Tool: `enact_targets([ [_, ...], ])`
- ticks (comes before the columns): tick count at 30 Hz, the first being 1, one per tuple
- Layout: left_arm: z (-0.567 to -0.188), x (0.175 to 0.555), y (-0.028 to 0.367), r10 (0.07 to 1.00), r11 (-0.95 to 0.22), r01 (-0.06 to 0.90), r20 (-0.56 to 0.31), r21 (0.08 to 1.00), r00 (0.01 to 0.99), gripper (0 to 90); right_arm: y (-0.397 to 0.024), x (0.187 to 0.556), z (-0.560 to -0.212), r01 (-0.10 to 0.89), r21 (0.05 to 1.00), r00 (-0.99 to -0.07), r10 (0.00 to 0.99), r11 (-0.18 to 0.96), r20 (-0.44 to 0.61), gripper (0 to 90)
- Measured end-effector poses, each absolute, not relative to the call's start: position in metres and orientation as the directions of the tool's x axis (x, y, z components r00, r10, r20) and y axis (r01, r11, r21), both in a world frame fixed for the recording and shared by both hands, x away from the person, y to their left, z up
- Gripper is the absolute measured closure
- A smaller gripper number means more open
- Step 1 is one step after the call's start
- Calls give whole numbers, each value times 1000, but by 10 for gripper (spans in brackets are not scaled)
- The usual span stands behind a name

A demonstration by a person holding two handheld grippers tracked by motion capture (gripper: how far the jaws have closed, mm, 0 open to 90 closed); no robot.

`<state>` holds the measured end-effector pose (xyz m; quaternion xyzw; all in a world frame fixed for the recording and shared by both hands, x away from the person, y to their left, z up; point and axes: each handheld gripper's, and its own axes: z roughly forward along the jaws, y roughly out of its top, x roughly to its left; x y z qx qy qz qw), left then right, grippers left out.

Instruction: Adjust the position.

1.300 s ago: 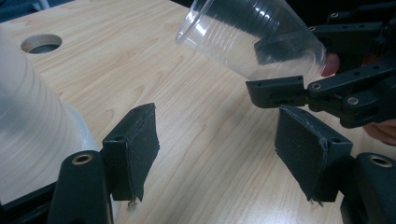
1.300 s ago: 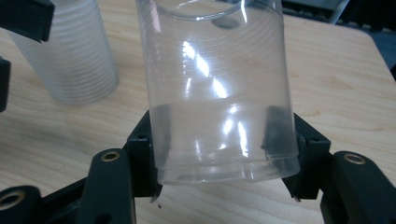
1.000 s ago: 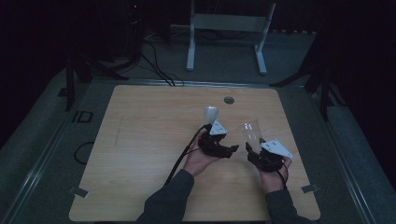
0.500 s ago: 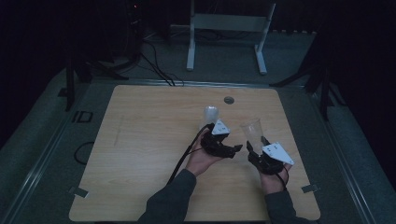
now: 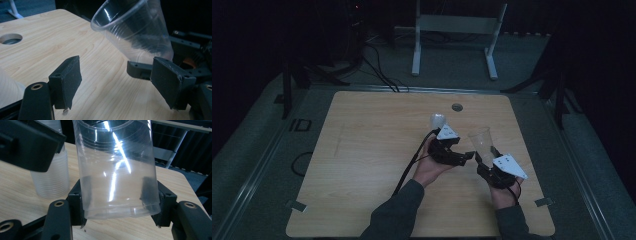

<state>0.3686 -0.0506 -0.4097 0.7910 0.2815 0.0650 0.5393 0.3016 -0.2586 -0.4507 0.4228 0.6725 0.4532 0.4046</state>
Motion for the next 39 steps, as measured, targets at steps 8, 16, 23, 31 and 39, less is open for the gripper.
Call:
enact_targets([
  [8, -406, 371, -53, 490, -214, 401, -257, 891, 833, 240, -258, 297, -448, 179, 959, -320, 935, 220, -155, 413],
  [16, -406, 372, -56, 462, -194, 417, -292, 888, 837, 187, -256, 294, -445, 161, 964, -324, 934, 213, -152, 413],
  [23, -404, 373, -61, 446, -180, 432, -318, 884, 837, 163, -256, 293, -444, 158, 967, -328, 934, 201, -141, 412],
  [31, -403, 374, -67, 423, -143, 442, -349, 885, 836, 157, -254, 293, -444, 156, 969, -336, 933, 191, -129, 412],
  [39, -402, 376, -72, 404, -109, 470, -393, 876, 826, 158, -252, 292, -445, 151, 969, -347, 928, 196, -133, 412],
])
